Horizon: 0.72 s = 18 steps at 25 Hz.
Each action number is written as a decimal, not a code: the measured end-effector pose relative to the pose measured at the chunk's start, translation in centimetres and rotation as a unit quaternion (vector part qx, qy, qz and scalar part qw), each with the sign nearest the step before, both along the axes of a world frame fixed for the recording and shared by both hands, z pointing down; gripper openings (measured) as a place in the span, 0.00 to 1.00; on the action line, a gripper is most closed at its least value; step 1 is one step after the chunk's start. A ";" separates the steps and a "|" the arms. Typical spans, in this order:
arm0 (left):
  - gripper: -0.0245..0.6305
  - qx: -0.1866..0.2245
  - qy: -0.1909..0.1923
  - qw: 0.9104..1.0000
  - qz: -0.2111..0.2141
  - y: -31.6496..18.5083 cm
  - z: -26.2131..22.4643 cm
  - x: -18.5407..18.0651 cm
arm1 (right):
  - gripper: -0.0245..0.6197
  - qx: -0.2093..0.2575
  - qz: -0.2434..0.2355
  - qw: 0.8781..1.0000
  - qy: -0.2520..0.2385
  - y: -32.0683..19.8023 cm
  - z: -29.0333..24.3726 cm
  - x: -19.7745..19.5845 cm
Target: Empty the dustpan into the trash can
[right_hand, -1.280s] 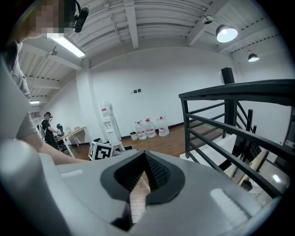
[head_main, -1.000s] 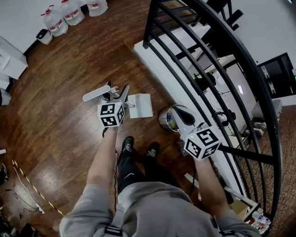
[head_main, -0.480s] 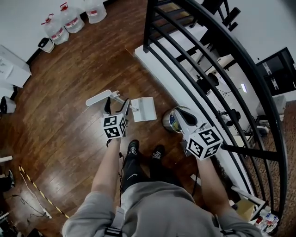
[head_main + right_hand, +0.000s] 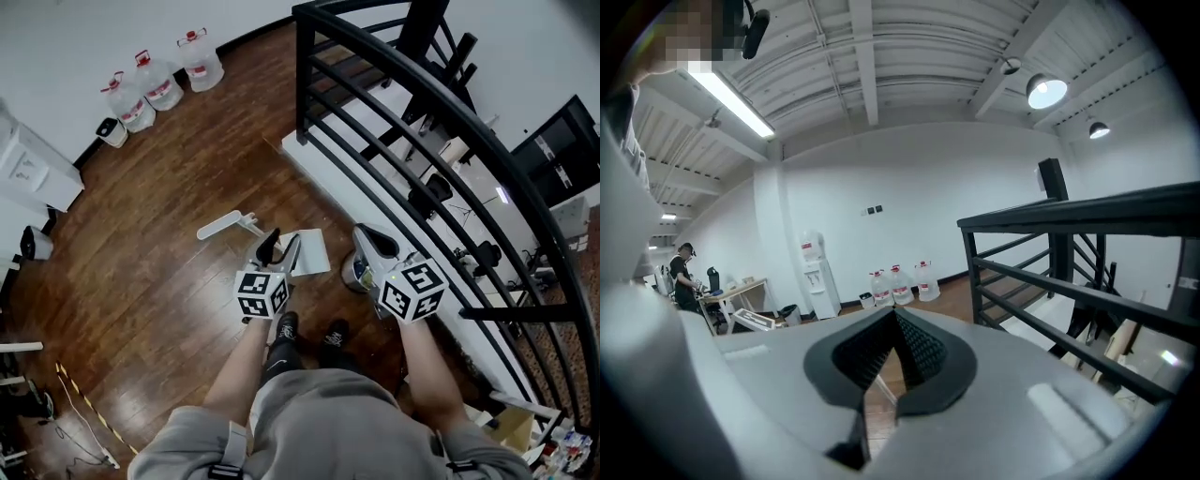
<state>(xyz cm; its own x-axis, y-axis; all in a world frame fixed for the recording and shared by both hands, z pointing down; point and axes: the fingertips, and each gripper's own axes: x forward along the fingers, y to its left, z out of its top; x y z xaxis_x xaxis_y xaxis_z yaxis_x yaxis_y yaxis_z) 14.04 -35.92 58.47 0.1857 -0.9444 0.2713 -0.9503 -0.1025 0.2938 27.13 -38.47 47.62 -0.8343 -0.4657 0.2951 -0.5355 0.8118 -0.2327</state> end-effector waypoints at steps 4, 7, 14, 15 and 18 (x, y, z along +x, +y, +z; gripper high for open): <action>0.15 0.037 0.010 0.996 0.083 -1.2 -5.5 3.8 | 0.04 0.020 0.020 1.000 -0.005 -0.4 -2.0 1.4; 0.09 0.053 0.020 0.987 0.151 -1.8 -9.0 6.9 | 0.04 0.035 0.037 0.999 -0.007 -0.9 -3.1 2.9; 0.05 0.088 0.023 0.962 0.257 -2.1 -16.1 12.2 | 0.04 0.067 0.076 0.995 -0.026 -1.9 -5.9 5.2; 0.05 0.095 0.023 0.959 0.265 -2.2 -17.0 12.7 | 0.04 0.073 0.078 0.994 -0.029 -1.9 -6.4 5.4; 0.05 0.110 0.020 0.954 0.279 -2.3 -19.0 13.9 | 0.04 0.088 0.085 0.992 -0.036 -1.8 -7.7 6.1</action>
